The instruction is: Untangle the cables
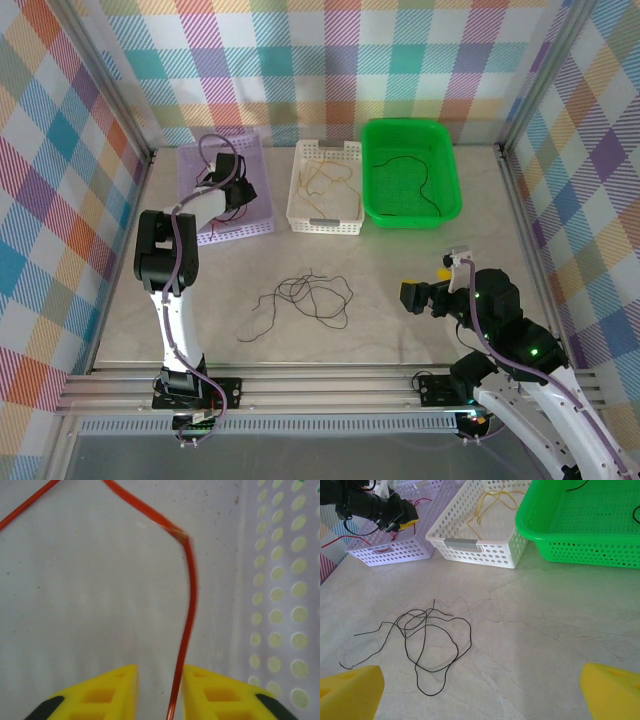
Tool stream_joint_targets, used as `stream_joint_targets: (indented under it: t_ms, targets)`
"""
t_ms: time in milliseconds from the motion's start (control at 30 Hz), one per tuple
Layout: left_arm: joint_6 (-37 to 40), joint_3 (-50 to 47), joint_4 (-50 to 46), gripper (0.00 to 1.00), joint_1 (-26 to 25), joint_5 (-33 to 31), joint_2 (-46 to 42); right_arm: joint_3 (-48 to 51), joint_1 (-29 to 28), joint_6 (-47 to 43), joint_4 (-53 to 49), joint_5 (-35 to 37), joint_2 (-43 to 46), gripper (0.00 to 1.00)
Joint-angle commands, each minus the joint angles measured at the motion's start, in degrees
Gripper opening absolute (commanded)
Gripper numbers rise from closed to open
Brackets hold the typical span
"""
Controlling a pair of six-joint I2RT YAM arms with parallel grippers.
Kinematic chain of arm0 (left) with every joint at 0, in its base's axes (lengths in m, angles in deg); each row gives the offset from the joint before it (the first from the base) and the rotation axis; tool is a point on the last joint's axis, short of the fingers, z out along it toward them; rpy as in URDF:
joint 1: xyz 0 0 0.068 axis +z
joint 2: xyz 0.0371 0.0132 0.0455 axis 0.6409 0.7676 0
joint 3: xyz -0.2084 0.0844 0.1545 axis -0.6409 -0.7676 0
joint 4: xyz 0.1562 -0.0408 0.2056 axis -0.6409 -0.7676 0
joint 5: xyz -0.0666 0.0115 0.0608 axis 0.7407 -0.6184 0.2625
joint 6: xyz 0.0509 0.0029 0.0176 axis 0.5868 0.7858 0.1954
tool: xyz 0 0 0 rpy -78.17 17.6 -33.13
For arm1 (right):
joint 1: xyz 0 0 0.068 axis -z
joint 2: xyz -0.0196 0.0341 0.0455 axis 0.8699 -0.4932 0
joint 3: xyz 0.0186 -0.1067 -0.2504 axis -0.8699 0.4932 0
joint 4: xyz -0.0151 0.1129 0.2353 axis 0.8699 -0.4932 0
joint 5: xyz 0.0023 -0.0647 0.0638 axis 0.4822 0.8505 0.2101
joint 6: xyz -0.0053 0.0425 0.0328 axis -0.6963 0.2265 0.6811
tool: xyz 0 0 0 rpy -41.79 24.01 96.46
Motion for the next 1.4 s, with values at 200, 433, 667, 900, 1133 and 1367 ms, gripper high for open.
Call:
stream_joint_targets:
  t_ms: [200, 433, 667, 900, 1133, 1367]
  targets:
    - [0.63, 3.15, -4.42, 0.53, -0.14, 0.68, -2.96, 0.38, -0.11, -0.86, 1.35, -0.92, 0.11, 1.0]
    - [0.01, 6.23, -9.72, 0.81, -0.18, 2.79, -7.85, 0.44, -0.14, -1.11, 1.56, -1.08, 0.33, 1.0]
    - [-0.6, 10.32, -15.31, 1.0, -0.09, 8.04, -17.52, 0.37, -0.12, -1.56, 2.26, -6.55, -2.24, 1.0]
    - [-0.59, 9.94, -22.9, 1.0, -2.26, 11.72, -30.78, -1.25, -0.29, -1.39, 3.7, -13.96, -11.01, 1.0]
    - [2.02, -3.33, -29.87, 1.0, -5.27, 8.73, -52.91, -5.0, -7.78, 0.95, 6.44, -8.2, -27.51, 1.0]
    - [3.45, -22.39, -31.17, 1.0, -5.63, 6.82, -73.93, -9.05, -13.82, 0.75, 11.74, -0.23, -43.75, 1.0]
